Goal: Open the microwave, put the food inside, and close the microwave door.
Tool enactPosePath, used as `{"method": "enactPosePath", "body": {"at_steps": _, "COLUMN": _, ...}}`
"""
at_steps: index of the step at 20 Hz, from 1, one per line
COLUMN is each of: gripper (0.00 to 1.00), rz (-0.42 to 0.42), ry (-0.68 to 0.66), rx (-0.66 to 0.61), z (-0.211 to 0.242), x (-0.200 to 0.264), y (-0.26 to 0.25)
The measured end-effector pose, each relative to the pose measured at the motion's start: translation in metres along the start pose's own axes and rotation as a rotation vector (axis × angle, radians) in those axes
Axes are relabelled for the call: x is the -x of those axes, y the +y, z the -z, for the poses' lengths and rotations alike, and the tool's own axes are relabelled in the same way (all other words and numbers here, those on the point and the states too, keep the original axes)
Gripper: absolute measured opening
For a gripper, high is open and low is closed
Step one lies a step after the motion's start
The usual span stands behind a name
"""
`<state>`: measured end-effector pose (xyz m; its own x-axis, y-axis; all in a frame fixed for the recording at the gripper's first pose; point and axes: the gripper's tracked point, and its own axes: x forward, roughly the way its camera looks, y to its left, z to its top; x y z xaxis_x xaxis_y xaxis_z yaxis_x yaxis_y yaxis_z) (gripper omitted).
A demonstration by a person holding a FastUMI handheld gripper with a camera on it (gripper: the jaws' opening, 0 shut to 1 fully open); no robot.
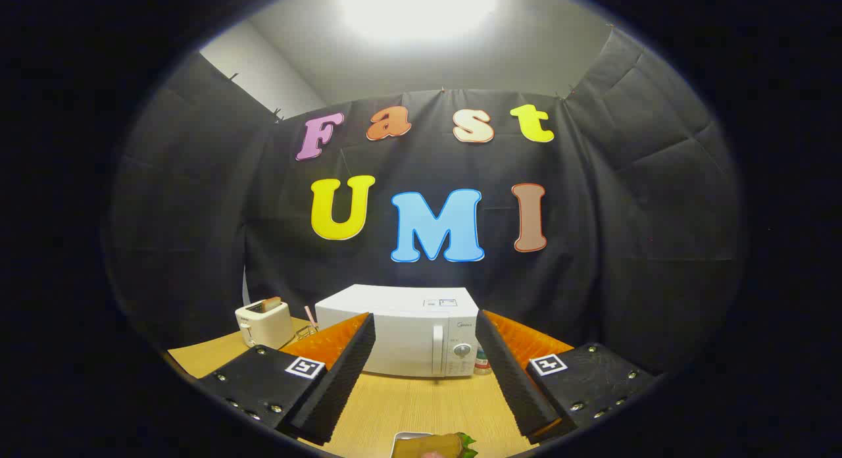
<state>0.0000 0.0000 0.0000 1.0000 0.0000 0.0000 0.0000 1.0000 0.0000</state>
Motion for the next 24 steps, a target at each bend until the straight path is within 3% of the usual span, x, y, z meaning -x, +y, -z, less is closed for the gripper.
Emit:
{"method": "enactPosePath", "body": {"at_steps": 14, "gripper": 0.98, "rz": 0.036, "ry": 0.005, "rx": -0.02, "z": 0.017, "x": -0.014, "y": -0.024}}
{"method": "enactPosePath", "body": {"at_steps": 24, "gripper": 0.98, "rz": 0.012, "ry": 0.066, "rx": -0.021, "z": 0.046, "x": -0.09, "y": -0.029}}
